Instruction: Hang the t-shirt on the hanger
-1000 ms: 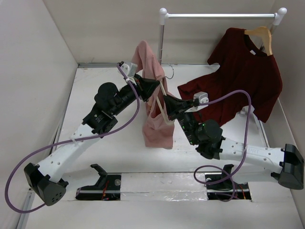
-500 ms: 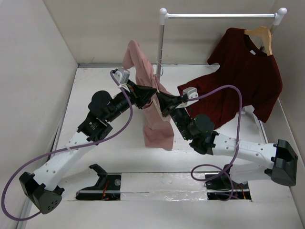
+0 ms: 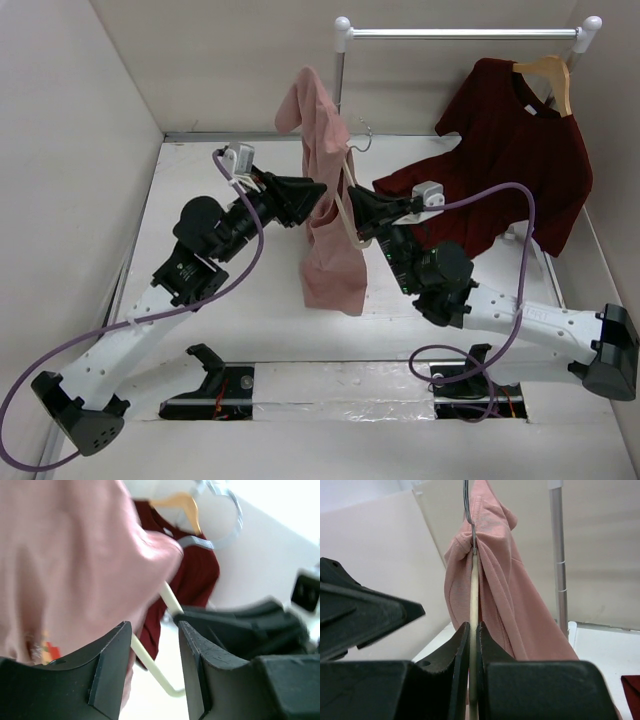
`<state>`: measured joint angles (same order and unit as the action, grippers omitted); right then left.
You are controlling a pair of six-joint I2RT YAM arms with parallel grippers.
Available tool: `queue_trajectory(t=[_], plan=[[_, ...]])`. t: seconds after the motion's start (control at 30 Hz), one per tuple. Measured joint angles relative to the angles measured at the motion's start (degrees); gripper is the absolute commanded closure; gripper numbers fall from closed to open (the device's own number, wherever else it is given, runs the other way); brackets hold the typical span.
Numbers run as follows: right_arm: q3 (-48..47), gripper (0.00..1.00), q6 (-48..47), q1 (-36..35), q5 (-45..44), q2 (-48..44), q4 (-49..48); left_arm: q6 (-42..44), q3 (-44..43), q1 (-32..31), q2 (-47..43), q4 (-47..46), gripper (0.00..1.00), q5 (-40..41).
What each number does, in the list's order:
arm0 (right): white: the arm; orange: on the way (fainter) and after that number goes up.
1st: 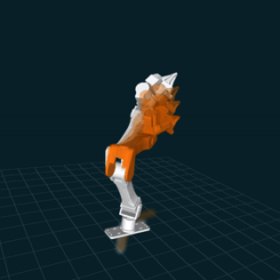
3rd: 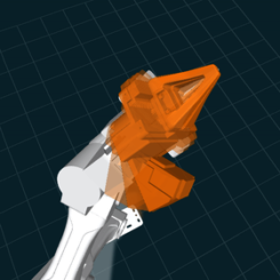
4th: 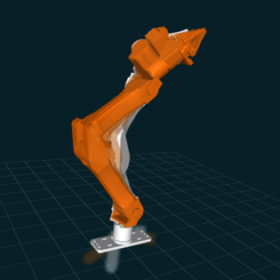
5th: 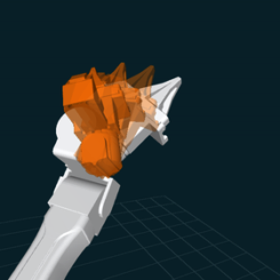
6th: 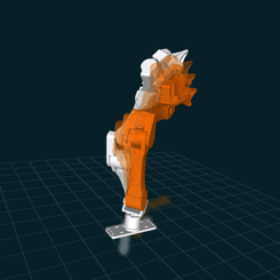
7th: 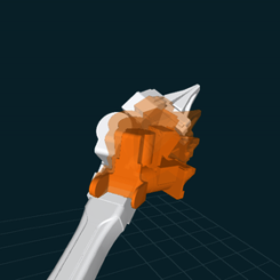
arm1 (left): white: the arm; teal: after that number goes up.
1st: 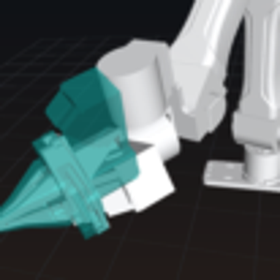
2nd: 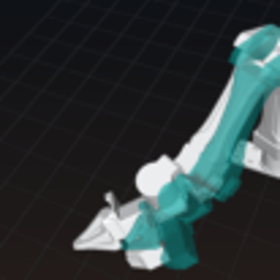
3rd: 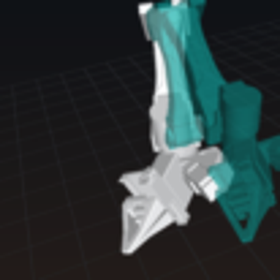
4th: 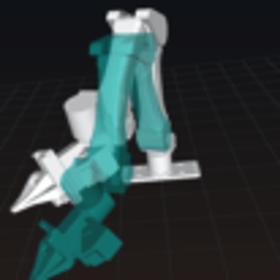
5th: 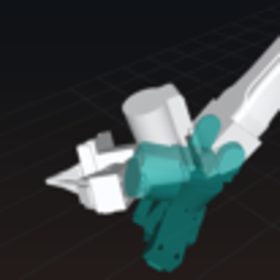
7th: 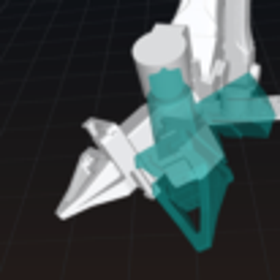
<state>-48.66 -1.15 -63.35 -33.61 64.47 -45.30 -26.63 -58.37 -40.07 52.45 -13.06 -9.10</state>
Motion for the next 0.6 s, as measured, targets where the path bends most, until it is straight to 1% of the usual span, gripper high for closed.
queue_trajectory(t=[0.07, 0.17, 0.2, 0.27, 0.37, 0.6], plan=[[0.4, 1.00, 0.1, 0.0, 0.1, -0.7, 0.4, -1.5, -0.9, 0.0, 0.3, 0.0, 0.58, 3.3], [1.0, 1.00, 0.4, -0.1, 0.4, -1.2, 1.7, -3.8, -4.7, 0.0, 2.7, 0.0, 0.53, 8.0], [1.2, 1.00, 0.5, -0.2, 0.5, -1.2, 2.0, -4.4, -5.9, 0.0, 3.7, -0.1, 0.53, 8.7], [1.8, 1.00, 1.1, -0.2, 0.6, -1.4, 2.6, -5.5, -8.2, 0.0, 5.8, -0.7, 0.49, 9.6], [2.3, 1.00, 1.9, -0.2, 0.6, -1.4, 3.6, -7.2, -9.4, 0.0, 7.9, -1.3, 0.43, 10.1], [2.5, 1.00, 2.5, -0.9, 1.2, -1.8, 4.6, -8.9, -12.9, 0.0, 13.0, 1.3, 0.43, 13.6]])
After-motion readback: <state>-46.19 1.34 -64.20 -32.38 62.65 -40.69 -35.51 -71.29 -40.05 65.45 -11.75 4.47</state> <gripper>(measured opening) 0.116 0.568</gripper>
